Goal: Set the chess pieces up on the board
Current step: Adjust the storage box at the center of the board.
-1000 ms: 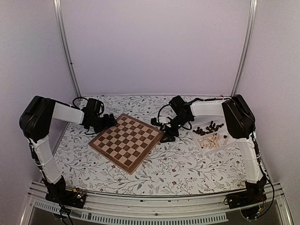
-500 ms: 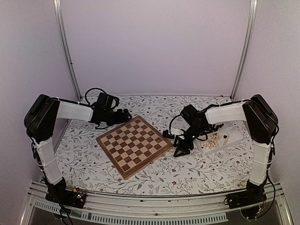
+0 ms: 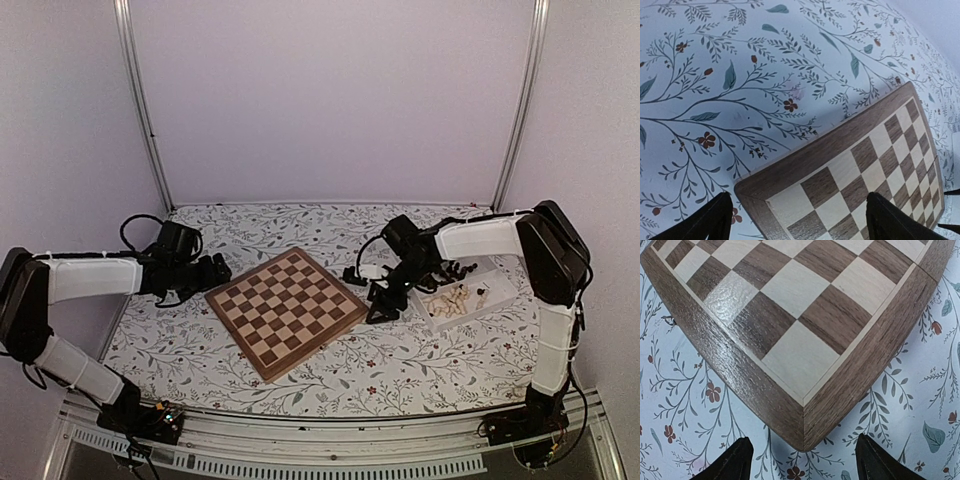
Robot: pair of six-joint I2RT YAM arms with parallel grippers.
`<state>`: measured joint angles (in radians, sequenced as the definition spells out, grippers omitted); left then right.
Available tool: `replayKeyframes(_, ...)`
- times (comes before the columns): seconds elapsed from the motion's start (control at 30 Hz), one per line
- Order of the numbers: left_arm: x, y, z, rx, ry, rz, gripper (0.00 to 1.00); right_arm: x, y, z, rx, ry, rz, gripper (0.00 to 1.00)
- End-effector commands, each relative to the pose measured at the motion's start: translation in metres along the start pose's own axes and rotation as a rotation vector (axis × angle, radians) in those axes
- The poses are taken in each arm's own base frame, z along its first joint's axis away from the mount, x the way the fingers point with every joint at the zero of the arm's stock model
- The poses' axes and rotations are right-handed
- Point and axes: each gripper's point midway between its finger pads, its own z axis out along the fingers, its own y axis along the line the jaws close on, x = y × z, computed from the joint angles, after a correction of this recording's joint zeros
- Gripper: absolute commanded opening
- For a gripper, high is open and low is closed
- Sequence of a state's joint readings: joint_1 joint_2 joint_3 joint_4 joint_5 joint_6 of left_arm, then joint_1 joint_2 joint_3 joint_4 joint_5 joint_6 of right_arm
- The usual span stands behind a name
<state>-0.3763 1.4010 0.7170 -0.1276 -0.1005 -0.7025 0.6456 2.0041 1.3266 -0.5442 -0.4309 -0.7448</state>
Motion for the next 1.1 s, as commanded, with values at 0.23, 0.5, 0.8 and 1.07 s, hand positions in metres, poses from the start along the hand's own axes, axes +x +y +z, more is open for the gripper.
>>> replayKeyframes(0.23, 0.023, 0.012, 0.042, -0.01, 0.109, -0.085, 0.95, -0.003, 0.028, 0.021, -0.082, 0.002, -0.049, 0.73)
replayKeyframes(0.5, 0.021, -0.016, 0.06, 0.085, 0.121, -0.097, 0.94, 0.007, 0.044, 0.02, -0.11, 0.027, -0.047, 0.72)
replayKeyframes(0.8, 0.027, -0.058, 0.077, 0.185, 0.142, -0.032, 0.93, 0.021, 0.064, 0.001, -0.117, 0.061, -0.041, 0.71)
replayKeyframes(1.07, 0.024, -0.108, 0.096, 0.291, 0.169, 0.042, 0.91, 0.029, 0.091, -0.016, -0.18, 0.06, -0.042, 0.7)
